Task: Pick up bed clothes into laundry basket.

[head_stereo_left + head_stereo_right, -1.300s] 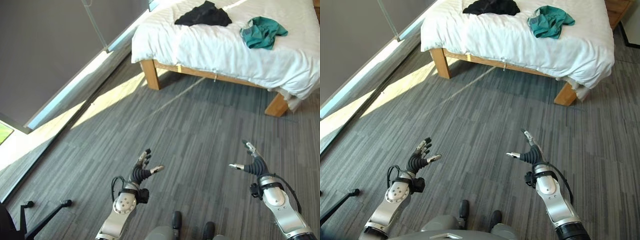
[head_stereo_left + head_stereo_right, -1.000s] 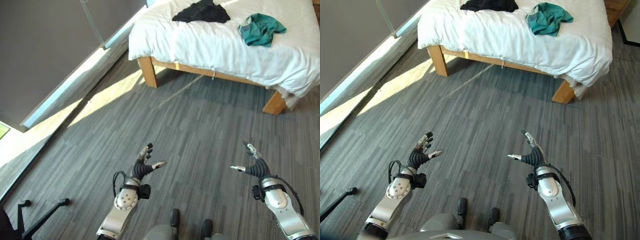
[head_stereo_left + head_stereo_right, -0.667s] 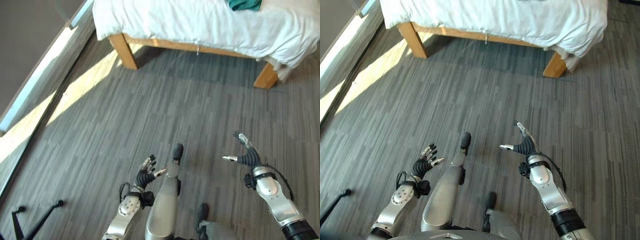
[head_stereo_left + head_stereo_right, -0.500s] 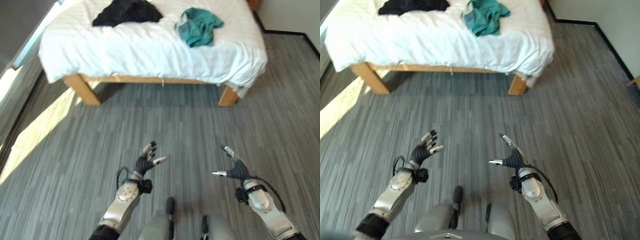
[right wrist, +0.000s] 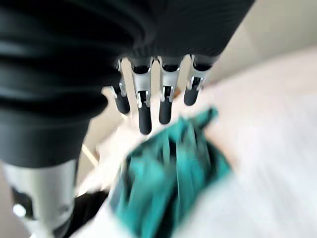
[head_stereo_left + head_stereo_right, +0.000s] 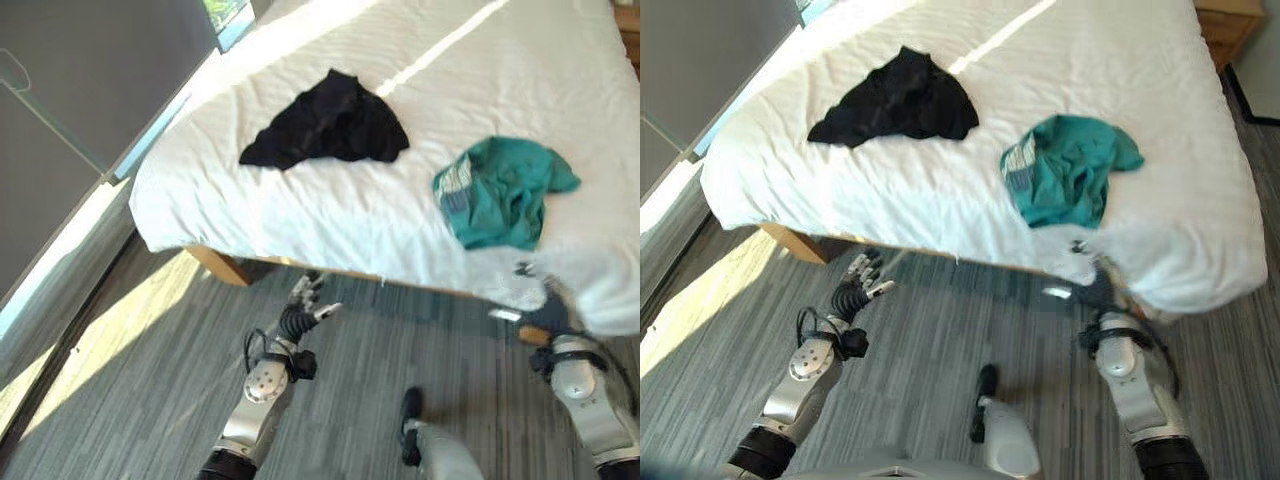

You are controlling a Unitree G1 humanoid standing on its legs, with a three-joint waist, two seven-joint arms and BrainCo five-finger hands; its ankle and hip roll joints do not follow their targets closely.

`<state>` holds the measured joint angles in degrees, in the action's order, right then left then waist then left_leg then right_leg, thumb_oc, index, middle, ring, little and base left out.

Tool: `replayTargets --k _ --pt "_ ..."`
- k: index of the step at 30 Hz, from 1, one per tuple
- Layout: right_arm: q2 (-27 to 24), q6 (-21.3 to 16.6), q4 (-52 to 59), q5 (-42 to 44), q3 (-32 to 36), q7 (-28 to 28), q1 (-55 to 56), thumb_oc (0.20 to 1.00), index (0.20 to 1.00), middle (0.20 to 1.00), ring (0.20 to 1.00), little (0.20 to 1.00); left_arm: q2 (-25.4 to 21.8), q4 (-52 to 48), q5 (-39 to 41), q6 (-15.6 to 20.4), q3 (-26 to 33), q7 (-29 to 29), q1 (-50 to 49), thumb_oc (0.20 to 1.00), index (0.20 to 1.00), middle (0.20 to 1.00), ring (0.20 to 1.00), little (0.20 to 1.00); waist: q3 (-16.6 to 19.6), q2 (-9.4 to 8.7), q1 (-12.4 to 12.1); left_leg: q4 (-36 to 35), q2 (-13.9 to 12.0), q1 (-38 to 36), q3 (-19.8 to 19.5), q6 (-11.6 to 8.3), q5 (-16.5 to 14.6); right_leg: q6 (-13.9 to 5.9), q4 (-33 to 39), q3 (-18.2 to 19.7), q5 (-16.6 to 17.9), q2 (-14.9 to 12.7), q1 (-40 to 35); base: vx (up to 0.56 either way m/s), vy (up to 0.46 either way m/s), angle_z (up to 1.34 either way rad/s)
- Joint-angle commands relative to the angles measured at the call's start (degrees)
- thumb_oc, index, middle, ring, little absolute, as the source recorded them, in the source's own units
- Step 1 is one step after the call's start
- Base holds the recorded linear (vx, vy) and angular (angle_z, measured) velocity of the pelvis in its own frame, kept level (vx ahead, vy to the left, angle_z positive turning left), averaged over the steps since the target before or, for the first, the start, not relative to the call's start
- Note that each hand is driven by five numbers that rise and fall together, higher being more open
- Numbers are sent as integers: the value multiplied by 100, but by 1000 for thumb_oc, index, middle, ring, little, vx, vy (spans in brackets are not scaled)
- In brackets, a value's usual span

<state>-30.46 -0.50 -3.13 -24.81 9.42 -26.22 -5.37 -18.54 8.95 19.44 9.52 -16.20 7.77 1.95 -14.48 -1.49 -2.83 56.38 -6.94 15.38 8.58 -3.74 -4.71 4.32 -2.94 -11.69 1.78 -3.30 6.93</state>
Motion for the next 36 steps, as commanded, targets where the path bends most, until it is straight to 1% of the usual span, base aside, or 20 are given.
replayTargets --k 1,2,3,4,5,6,7,9,11,12,13,15,16,18,20,24,28,32,34,36 --pt "-645 40 371 -309 -447 -875 -531 1000 1000 1000 1000 1000 -113 -273 165 278 -83 191 -87 1000 1000 1000 1000 1000 -11 -6 -176 -3297 -246 -749 -142 -234 -7 -1181 794 -702 12 -512 -953 417 132 -64" --pt "-653 39 356 -305 -458 -880 -551 1000 1000 1000 1000 1000 -110 -279 167 275 -75 189 -86 1000 1000 1000 1000 1000 -17 -51 -189 -3426 -187 -803 -92 -212 87 -1187 794 -675 41 -568 -932 537 340 -40" --pt "-827 110 234 -293 -431 -899 -813 1000 1000 1000 1000 1000 -60 -191 308 266 -56 173 -279 1000 1000 1000 1000 1000 84 110 -411 -4814 -377 -779 -341 -325 527 -1307 794 -586 -139 -451 -1147 364 266 -44" --pt "-971 136 108 -347 -469 -1011 -885 1000 1000 1000 1000 1000 -24 -83 331 245 -75 193 -310 1000 1000 1000 1000 1000 119 175 -487 -5570 -510 -967 -393 -423 939 -1350 794 -600 -236 -434 -1234 493 296 -46" --pt "-978 147 -35 -228 -528 -763 -874 1000 1000 1000 1000 1000 26 -20 339 201 -106 162 -470 1000 1000 1000 1000 1000 196 213 -490 -5839 -539 -1190 -495 -412 905 -1370 789 -613 -313 -394 -1318 309 95 -51" --pt "-1062 170 -51 -187 -453 -783 -832 1000 1000 1000 1000 1000 22 26 384 166 -74 112 -551 1000 1000 1000 1000 1000 231 247 -479 -6022 -571 -1312 -510 -449 997 -1353 776 -679 -326 -386 -1417 231 59 -55" --pt "-1075 198 -134 -156 -478 -710 -890 1000 1000 1000 1000 1000 23 56 369 140 -107 34 -586 1000 1000 1000 1000 1000 259 214 -500 -6059 -558 -1383 -521 -503 1019 -1364 771 -687 -296 -396 -1456 170 58 -53" --pt "-896 255 -539 -16 -587 -553 -781 1000 1000 1000 1000 1000 -14 95 281 66 -60 -97 -756 1000 1000 1000 1000 1000 359 128 -515 -6138 -392 -1579 -553 -479 854 -1375 739 -626 -233 -453 -1542 145 104 -26" --pt "-809 273 -605 8 -614 -449 -724 1000 1000 1000 1000 1000 -39 95 244 43 -42 -140 -813 1000 1000 1000 1000 1000 377 103 -523 -6138 -346 -1592 -563 -465 801 -1385 738 -621 -230 -487 -1560 89 86 14" --pt "-680 275 -697 24 -618 -425 -586 1000 1000 1000 1000 1000 -41 121 224 37 -1 -171 -858 1000 1000 1000 1000 1000 384 96 -520 -6138 -322 -1610 -578 -447 771 -1397 732 -616 -222 -518 -1553 93 112 11" --pt "-397 322 -936 85 -670 -297 -316 1000 1000 1000 1000 1000 -24 223 219 -1 40 -216 -904 1000 1000 1000 1000 1000 379 74 -539 -6138 -284 -1604 -566 -435 724 -1424 735 -645 -207 -567 -1549 74 88 4" --pt "-131 399 -1290 129 -754 -189 -9 1000 1000 1000 1000 1000 -51 256 271 -23 98 -281 -979 1000 1000 1000 1000 1000 379 47 -575 -6138 -226 -1584 -599 -395 690 -1463 739 -656 -181 -621 -1516 51 77 49" --pt "134 423 -1567 401 -792 -40 192 1000 1000 1000 1000 1000 -73 245 412 -73 145 -372 -1055 1000 1000 1000 1000 1000 359 43 -599 -6138 -188 -1544 -603 -369 663 -1493 750 -658 -157 -664 -1484 23 67 91" --pt "443 415 -1960 653 -961 257 485 1000 1000 1000 1000 1000 -139 123 698 -154 256 -583 -1151 1000 1000 1000 1000 1000 325 57 -596 -6138 -144 -1487 -601 -331 643 -1530 774 -632 -117 -730 -1401 0 59 36" --pt "555 436 -2074 729 -984 504 702 1000 1000 1000 1000 1000 -255 -300 1053 -179 538 -755 -1309 1000 1000 1000 1000 1000 295 82 -582 -6138 -109 -1446 -595 -309 645 -1554 789 -621 -89 -769 -1349 -14 44 -10" --pt "596 452 -2339 631 -895 803 1147 1000 1000 1000 1000 1000 -425 -970 1533 -184 1255 -1034 -1831 1000 1000 1000 1000 1000 291 127 -564 -6138 -58 -1387 -598 -288 647 -1594 794 -583 -65 -836 -1294 -10 24 -4" --pt "515 442 -2553 473 -809 994 1394 1000 1000 1000 1000 1000 -370 -911 1755 -184 1650 -1203 -2185 1000 1000 1000 1000 1000 262 186 -583 -6138 -14 -1366 -635 -274 652 -1598 794 -568 -63 -865 -1279 0 0 -1" --pt "397 426 -2944 499 -870 1044 1320 1000 1000 1000 1000 1000 -370 -866 1656 -113 2002 -1036 -2299 1000 1000 1000 1000 1000 246 233 -624 -6138 -12 -1364 -658 -278 661 -1595 794 -561 -78 -873 -1283 0 0 0" --pt "315 400 -2961 534 -825 1105 1345 1000 1000 1000 1000 1000 -397 -1108 1571 0 2458 -853 -2338 1000 1000 1000 1000 1000 247 266 -673 -6138 -15 -1371 -684 -289 684 -1583 794 -573 -107 -868 -1295 24 -39 5" --pt "252 357 -2765 522 -724 1157 1490 1000 1000 1000 1000 1000 -572 -1340 1225 120 2765 -710 -2214 1000 1000 1000 1000 1000 275 274 -679 -6138 -33 -1379 -690 -308 683 -1583 794 -592 -131 -869 -1314 34 -36 1"
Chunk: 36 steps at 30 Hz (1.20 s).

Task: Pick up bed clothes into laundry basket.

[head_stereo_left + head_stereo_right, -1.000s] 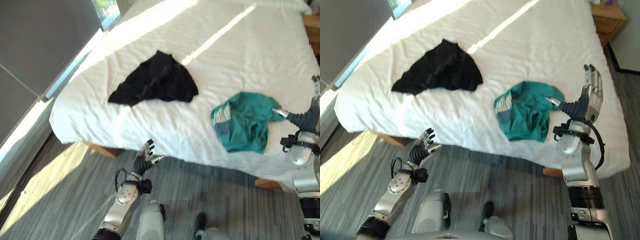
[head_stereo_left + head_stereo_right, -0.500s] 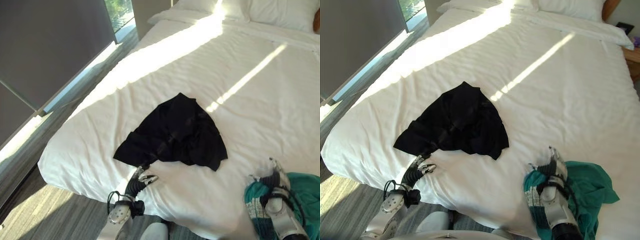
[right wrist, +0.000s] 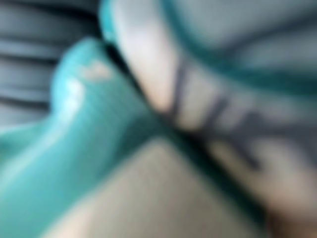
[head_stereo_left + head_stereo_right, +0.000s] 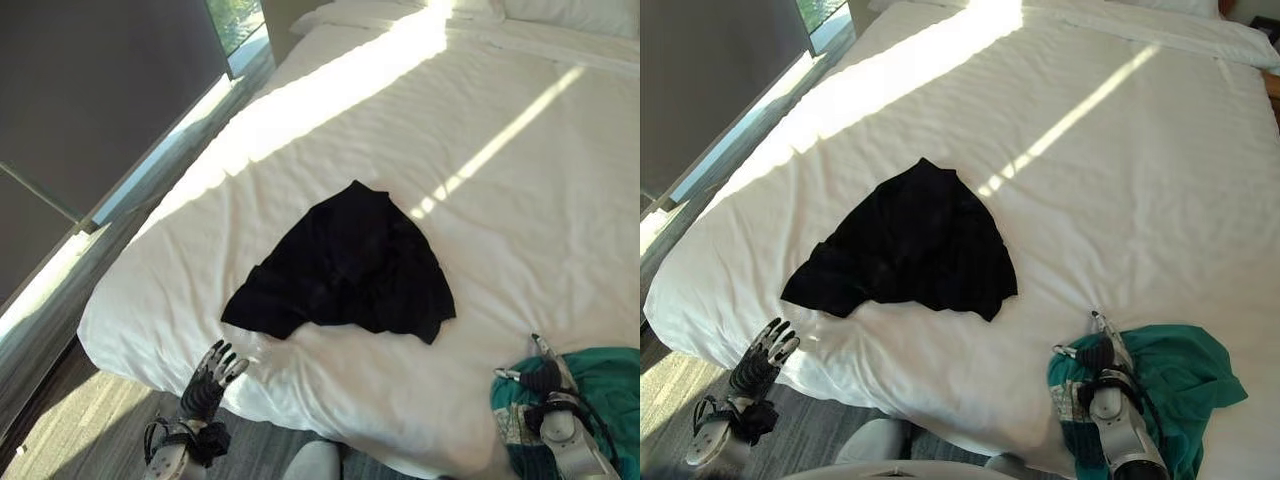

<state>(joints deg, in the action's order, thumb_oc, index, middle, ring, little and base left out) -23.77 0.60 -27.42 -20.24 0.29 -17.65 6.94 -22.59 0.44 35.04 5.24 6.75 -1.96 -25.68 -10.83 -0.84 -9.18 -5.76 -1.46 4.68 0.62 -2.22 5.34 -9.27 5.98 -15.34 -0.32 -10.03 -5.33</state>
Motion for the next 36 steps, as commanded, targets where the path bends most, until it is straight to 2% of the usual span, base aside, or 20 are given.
replayTargets --k 1,2,3,4,6,9,12,17,18,19,20,21,23,24,25,29,30,31,32,36 --pt "-473 233 -240 18 227 314 290 1000 1000 1000 1000 1000 -277 -616 -568 606 544 348 704 1000 1000 1000 1000 1000 -77 213 -45 76 -588 -311 93 -472 -317 -223 -98 -249 64 -193 -106 41 -40 6" --pt "-549 212 -155 -20 245 334 303 1000 1000 1000 1000 1000 -506 -716 -1003 736 587 513 1089 1000 1000 1000 1000 1000 -45 223 -26 76 -596 -311 86 -493 -311 -220 -98 -271 47 -189 -130 31 -28 18" --pt "-544 213 -152 -20 255 336 299 1000 1000 1000 1000 1000 -507 -703 -1020 740 574 525 1113 1000 1000 1000 1000 1000 -54 222 -31 76 -595 -311 83 -494 -311 -220 -98 -274 45 -189 -132 39 -23 18" --pt "-598 187 -121 -54 199 326 263 1000 1000 1000 1000 1000 -722 -708 -1508 860 410 779 1686 1000 1000 1000 1000 1000 -20 223 30 76 -607 -311 96 -516 -314 -229 -98 -282 35 -193 -140 35 -6 14" --pt "-638 167 -98 -70 121 317 164 1000 1000 1000 1000 1000 -931 -589 -2053 863 106 1098 2352 1000 1000 1000 1000 1000 -16 217 101 76 -616 -298 121 -536 -312 -242 -98 -300 37 -191 -134 22 -2 2" --pt "-662 156 50 -41 -30 320 23 1000 1000 1000 1000 1000 -995 -21 -2506 686 -557 1387 3379 1000 1000 1000 1000 1000 -30 195 264 76 -636 -260 177 -546 -315 -271 -98 -271 62 -192 -73 3 10 -2" --pt "-688 123 504 29 6 352 97 1000 1000 1000 1000 1000 -894 614 -2919 430 -1216 1440 4171 1000 1000 1000 1000 1000 -42 132 541 76 -656 -222 253 -543 -342 -304 -98 -204 110 -197 41 14 33 -11" --pt "-777 40 1914 -112 618 380 747 1000 1000 1000 1000 1000 -750 1459 -3841 28 -1688 1538 4800 1000 1000 1000 1000 1000 -50 37 926 76 -673 -217 458 -506 -453 -373 -98 45 219 -209 282 -7 63 -30" --pt "-839 -51 2404 -138 883 329 907 1000 1000 1000 1000 1000 -826 1883 -4319 -108 -1780 1577 4890 1000 1000 1000 1000 1000 -45 19 1095 76 -687 -266 555 -492 -503 -396 -98 172 261 -208 368 -17 160 -52" --pt "-937 -248 3043 -121 1204 285 958 1000 1000 1000 1000 1000 -851 2784 -4991 -292 -1939 1564 5089 1000 1000 1000 1000 1000 -43 -7 1223 76 -699 -340 690 -477 -556 -412 -98 330 295 -210 421 -12 140 -69" --pt "-937 -248 3043 -121 1204 285 958 1000 1000 1000 1000 1000 -851 2784 -4991 -292 -1939 1564 5089 1000 1000 1000 1000 1000 -43 -7 1223 76 -699 -340 690 -477 -556 -412 -98 330 295 -210 421 1 141 -93" --pt "-997 -593 3663 193 1475 180 866 1000 1000 1000 1000 1000 -728 4021 -5343 -452 -2069 1649 5260 1000 1000 1000 1000 1000 -9 -45 1388 76 -699 -417 771 -465 -598 -420 -98 440 323 -207 449 32 95 -68" --pt "-1183 -1019 4276 623 1898 46 759 1000 1000 1000 1000 1000 -657 5406 -5672 -492 -2336 1681 5614 1000 1000 1000 1000 1000 38 -96 1576 76 -694 -517 874 -462 -653 -447 -98 551 362 -193 457 16 99 -35" --pt "-1310 -1139 4456 724 2089 -12 690 1000 1000 1000 1000 1000 -609 5889 -5788 -509 -2448 1663 5727 504 504 504 504 504 71 -121 1647 76 -692 -548 928 -460 -676 -461 -98 589 382 -189 471 23 109 -29" --pt "-1595 -1348 4665 981 2539 -175 530 1000 1000 1000 1000 1000 -459 6544 -5878 -462 -2636 1588 5823 200 200 200 200 200 142 -172 1790 76 -694 -627 1053 -450 -726 -492 -98 670 438 -184 504 62 117 -33" --pt "-1814 -1593 4750 1757 3053 -18 540 1000 1000 1000 1000 1000 -152 6826 -5774 -318 -2795 1496 5712 200 200 200 200 200 246 -251 1922 76 -699 -771 1281 -431 -818 -535 -98 831 535 -196 547 38 66 -35" --pt "-1816 -1119 3834 1580 2564 -167 232 1000 1000 1000 1000 1000 -117 6765 -5818 -385 -2952 1466 5750 200 200 200 200 200 241 -266 1803 76 -702 -768 1286 -420 -815 -538 -98 797 548 -200 548 -12 -11 -19" --pt "-1691 -1074 3536 1377 2282 -171 264 1000 1000 1000 1000 1000 -29 6571 -5898 -405 -3011 1484 5776 200 200 200 200 200 221 -284 1768 76 -693 -760 1269 -408 -821 -532 -98 766 554 -217 542 -61 -18 -21" --pt "-1551 -886 3194 787 1745 -277 96 1000 1000 1000 1000 1000 146 6310 -5956 -428 -3146 1584 5760 200 200 200 200 200 155 -297 1625 76 -678 -720 1214 -386 -818 -532 -98 685 553 -257 535 -71 -2 -15" --pt "-1201 -651 2579 576 923 -272 -263 1000 1000 1000 1000 1000 239 6160 -5814 -480 -3195 1653 5952 200 200 200 200 200 28 -302 1508 76 -629 -667 1117 -359 -801 -521 -98 591 553 -324 515 -38 11 23"
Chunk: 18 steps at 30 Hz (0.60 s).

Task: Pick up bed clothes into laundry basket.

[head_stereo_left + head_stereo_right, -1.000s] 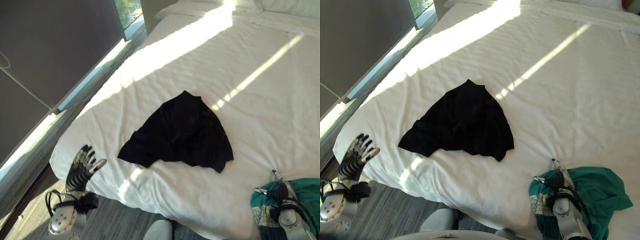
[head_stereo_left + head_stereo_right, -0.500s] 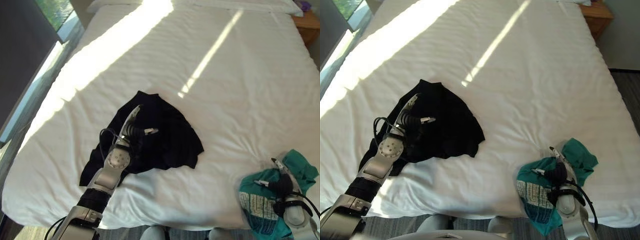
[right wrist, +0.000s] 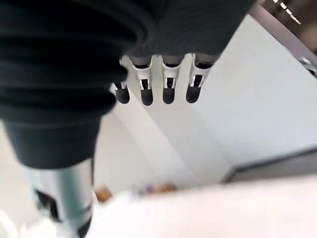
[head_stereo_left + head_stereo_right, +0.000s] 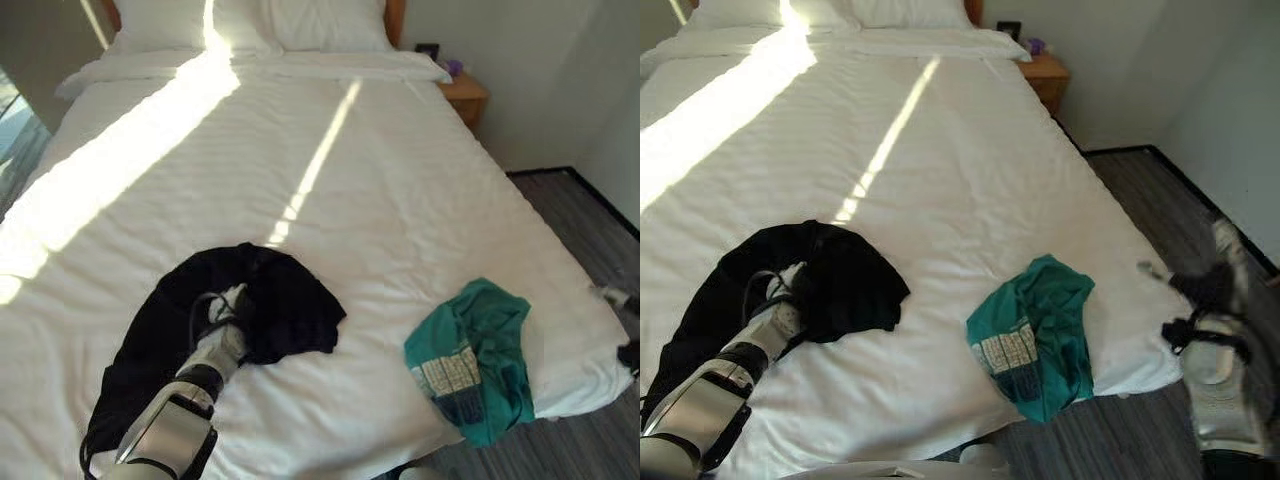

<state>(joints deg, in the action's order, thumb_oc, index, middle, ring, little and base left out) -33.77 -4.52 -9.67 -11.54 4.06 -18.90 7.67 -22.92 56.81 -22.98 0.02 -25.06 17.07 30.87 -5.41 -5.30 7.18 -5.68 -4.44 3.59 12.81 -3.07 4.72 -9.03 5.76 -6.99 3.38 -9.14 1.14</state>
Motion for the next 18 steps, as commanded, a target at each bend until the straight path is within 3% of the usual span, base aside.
replayTargets --k 1,2,6,12,13,14,18 --pt "51 13 443 -337 106 -98 -434 1000 1000 1000 1000 1000 295 405 73 17 -51 -205 359 200 200 200 200 200 -585 179 -206 68 -295 -527 -153 -256 -728 -535 -76 -292 188 -449 -134 -93 44 22" --pt "327 177 -160 -235 -444 -84 -764 1000 1000 1000 1000 1000 288 145 166 -18 -129 -145 408 200 200 200 200 200 -719 220 -310 68 -241 -446 -226 -228 -687 -525 -76 -358 207 -489 -104 -81 40 22" --pt "644 318 -1176 179 -1109 -80 -1484 1000 1000 1000 1000 1000 354 58 343 -88 -205 -70 523 200 200 200 200 200 -908 268 -442 68 -205 -282 -290 -219 -593 -506 -76 -358 253 -508 35 -94 14 19" --pt "646 298 -1226 189 -1131 -92 -1534 1000 1000 1000 1000 1000 345 62 345 -88 -194 -69 536 200 200 200 200 200 -916 264 -432 68 -205 -274 -288 -219 -590 -505 -76 -354 256 -508 45 -26 4 -1" --pt "888 502 -2946 389 -1880 130 -2224 200 200 200 200 200 485 59 560 -23 -366 37 742 200 200 200 200 200 -1059 323 -594 68 -173 -95 -347 -246 -452 -485 -76 -430 283 -549 112 -126 20 -1" --pt "921 485 -3356 573 -1891 237 -2186 200 200 200 200 200 506 -64 643 -2 -367 14 700 200 200 200 200 200 -1039 329 -591 68 -162 -87 -392 -251 -445 -475 -76 -481 268 -569 92 -97 17 -5" --pt "987 391 -3088 739 -1799 409 -1852 200 200 200 200 200 515 -476 962 79 -143 66 382 200 200 200 200 200 -959 328 -568 68 -156 -177 -424 -253 -498 -463 -76 -544 239 -619 -39 52 -6 18"
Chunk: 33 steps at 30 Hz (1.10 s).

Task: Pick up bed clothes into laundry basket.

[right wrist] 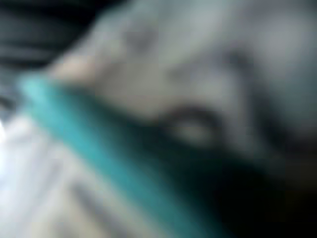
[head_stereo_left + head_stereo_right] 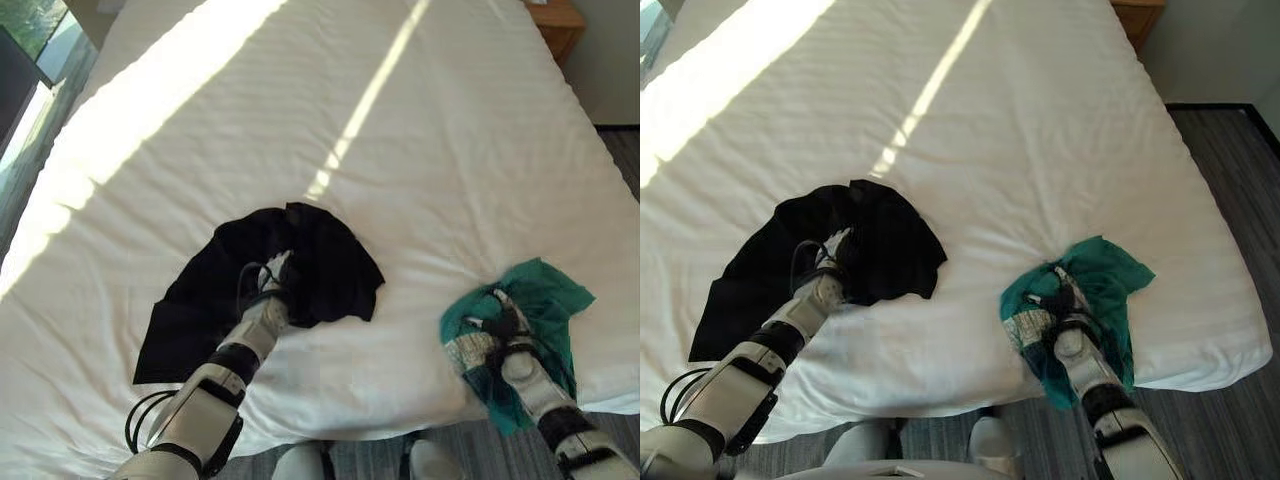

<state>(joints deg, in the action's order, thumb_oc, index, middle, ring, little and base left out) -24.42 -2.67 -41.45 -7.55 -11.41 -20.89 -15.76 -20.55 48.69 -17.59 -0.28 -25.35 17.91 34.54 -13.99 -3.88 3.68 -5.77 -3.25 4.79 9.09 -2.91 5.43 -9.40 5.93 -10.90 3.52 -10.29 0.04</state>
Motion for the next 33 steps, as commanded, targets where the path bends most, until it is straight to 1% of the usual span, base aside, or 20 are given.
replayTargets --k 1,4,5,6,8,9,10,11,13,19,22,23,24,25,26,28,29,30,31,33 --pt "-18 154 368 230 -228 618 569 200 200 200 200 200 302 192 503 157 -15 -16 -207 200 200 200 200 200 -43 188 -229 77 -277 -353 -51 -271 -586 -423 -93 -190 215 -515 0 42 1 13" --pt "-92 168 575 9 -274 608 555 200 200 200 200 200 403 178 552 175 1 -42 -419 200 200 200 200 200 50 207 -246 77 -289 -421 -54 -281 -603 -410 -93 -218 166 -509 -85 59 21 7" --pt "817 -34 32 763 -352 1123 928 200 200 200 200 200 36 681 3617 703 2746 -588 -3415 200 200 200 200 200 175 181 -239 229 -604 -717 436 -368 -246 274 -1708 -550 -803 175 279 36 159 -4" --pt "758 -6 -4 692 -373 1105 873 200 200 200 200 200 44 663 3581 696 2740 -627 -3404 200 200 200 200 200 237 130 -307 213 -478 -752 450 -323 -300 349 -1389 -489 -838 219 81 -2 235 -34" --pt "726 40 33 717 -371 1065 735 200 200 200 200 200 74 490 3548 709 2731 -599 -3416 200 200 200 200 200 380 122 -358 141 -373 -792 444 -265 -330 305 -1049 -300 -646 236 -62 34 222 -49" --pt "637 34 211 762 -312 1008 639 200 200 200 200 200 -3 -90 3265 748 2708 -479 -3453 200 200 200 200 200 521 101 -385 77 -276 -841 459 -213 -403 242 -786 -268 -541 184 -245 50 165 -25" --pt "636 38 216 762 -312 1009 645 200 200 200 200 200 2 -117 3255 731 2710 -472 -3469 200 200 200 200 200 519 100 -383 77 -271 -848 457 -210 -407 236 -760 -273 -530 182 -266 44 172 -15" --pt "430 17 718 774 -238 963 519 200 200 200 200 200 -83 -930 3160 818 2741 -338 -3432 200 200 200 200 200 592 59 -383 77 -210 -897 410 -185 -467 156 -657 -302 -459 81 -405 8 60 -6" --pt "325 21 966 727 -187 964 499 200 200 200 200 200 -143 -1252 3092 844 2766 -298 -3399 200 200 200 200 200 631 38 -380 77 -186 -852 385 -174 -456 137 -636 -318 -401 42 -400 -8 51 9" --pt "-316 -177 2745 641 453 897 386 200 200 200 200 200 -589 -2825 2907 1157 2823 -99 -2854 200 200 200 200 200 717 -78 -191 77 -158 -905 468 -160 -554 -35 -590 -234 -168 -185 -375 -22 42 10" --pt "-552 -369 3763 558 1007 893 641 200 200 200 200 200 -791 -3684 2701 1242 2901 -160 -2765 200 200 200 200 200 771 -107 -64 77 -189 -940 590 -177 -579 -104 -522 -171 -68 -241 -373 4 19 -10" --pt "-661 -512 4217 538 1301 854 739 200 200 200 200 200 -912 -4066 2701 1324 2964 -196 -2652 200 200 200 200 200 799 -108 60 77 -239 -974 720 -195 -578 -142 -541 -219 16 -290 -349 -13 -13 -19" --pt "-672 -533 4469 531 1407 874 796 200 200 200 200 200 -974 -4298 2725 1336 2988 -225 -2617 200 200 200 200 200 784 -87 72 77 -288 -1003 858 -211 -558 -166 -602 -348 138 -347 -308 -78 -46 -16" --pt "-737 -597 4669 560 1501 862 732 200 200 200 200 200 -1077 -4584 2793 1369 3113 -200 -2598 200 200 200 200 200 754 -46 37 77 -409 -1041 1111 -258 -524 -191 -712 -820 252 -493 -260 -134 -47 -37" --pt "-780 -655 4812 608 1529 859 674 200 200 200 200 200 -1173 -4782 2776 1397 3171 -196 -2575 200 200 200 200 200 756 1 -12 77 -492 -1059 1327 -286 -490 -159 -821 -1365 282 -627 -236 -143 -33 -86" --pt "-893 -784 5112 701 1563 918 484 200 200 200 200 200 -1345 -5303 2786 1449 3419 -206 -2649 200 200 200 200 200 773 128 -151 120 -732 -1187 1817 -373 -531 -160 -1076 -2702 137 -902 -395 -70 10 -144" --pt "-928 -812 5234 749 1520 973 396 200 200 200 200 200 -1405 -5577 2776 1451 3539 -233 -2727 200 200 200 200 200 757 162 -192 145 -808 -1246 2064 -384 -494 -91 -1205 -3184 97 -997 -484 -25 19 -166" --pt "-972 -848 5340 745 1509 990 336 200 200 200 200 200 -1473 -5773 2737 1490 3574 -264 -2759 200 200 200 200 200 779 162 -198 155 -835 -1277 2253 -370 -459 -76 -1292 -3431 146 -1050 -505 48 1 -197" --pt "-941 -852 5451 770 1541 1021 358 200 200 200 200 200 -1472 -6119 2671 1480 3613 -299 -2829 200 200 200 200 200 787 128 -183 155 -830 -1392 2398 -370 -483 -87 -1360 -3339 227 -1089 -372 88 -19 -156" --pt "-871 -937 5836 727 1756 1061 529 200 200 200 200 200 -1359 -6646 2548 1549 3704 -407 -2891 200 200 200 200 200 849 64 -108 171 -803 -1521 2487 -335 -529 -74 -1038 -3073 99 -928 -361 120 -80 -120"
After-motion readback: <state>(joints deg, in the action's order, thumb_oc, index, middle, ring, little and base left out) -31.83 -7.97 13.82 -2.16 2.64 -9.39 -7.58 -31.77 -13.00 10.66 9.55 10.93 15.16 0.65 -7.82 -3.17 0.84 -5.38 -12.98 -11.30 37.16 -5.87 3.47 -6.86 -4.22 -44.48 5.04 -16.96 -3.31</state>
